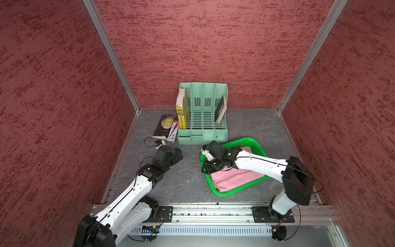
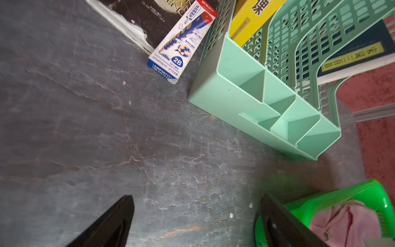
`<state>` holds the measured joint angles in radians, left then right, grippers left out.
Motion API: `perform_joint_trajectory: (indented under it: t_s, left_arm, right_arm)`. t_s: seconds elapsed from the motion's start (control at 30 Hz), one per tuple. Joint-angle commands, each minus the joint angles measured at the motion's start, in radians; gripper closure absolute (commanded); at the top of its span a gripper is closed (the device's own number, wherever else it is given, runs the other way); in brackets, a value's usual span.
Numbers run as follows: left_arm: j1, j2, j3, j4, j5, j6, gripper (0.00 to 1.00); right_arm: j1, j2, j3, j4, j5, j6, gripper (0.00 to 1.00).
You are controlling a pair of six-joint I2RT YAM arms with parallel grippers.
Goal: Put the folded t-shirts into the basket
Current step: Move the bin to the center of the board.
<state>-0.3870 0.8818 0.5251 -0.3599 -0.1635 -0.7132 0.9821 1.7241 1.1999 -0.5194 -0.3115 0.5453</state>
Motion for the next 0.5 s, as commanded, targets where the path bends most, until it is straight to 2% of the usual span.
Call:
perform_joint_trajectory:
  t_s: [0.0,0.13,0.27,0.33,0.47]
  left_arm:
    - [0.085,-0.018,-0.03,-0.002,0.112,0.075,0.0]
    - [0.218,-0.017,-0.02,0.007,0.198,0.085,0.0]
    - [0.323,0.007,-0.012,0.055,0.284,0.133,0.0]
    - [0.35,0.026,0.002,0.059,0.265,0.152,0.0]
    - [0.353,0.05,0.041,0.045,0.138,0.22,0.0]
  right_arm:
    - [0.103,0.12,0.133,0.148,-0.099,0.02,0.67]
    - [0.133,0.112,0.174,0.202,-0.084,0.033,0.65]
    - [0.12,-0.047,0.101,0.178,0.046,-0.03,0.59]
    - [0.09,-0.152,0.047,0.151,0.145,-0.055,0.56]
    - [-0.016,-0.363,-0.045,0.055,0.39,-0.116,0.52]
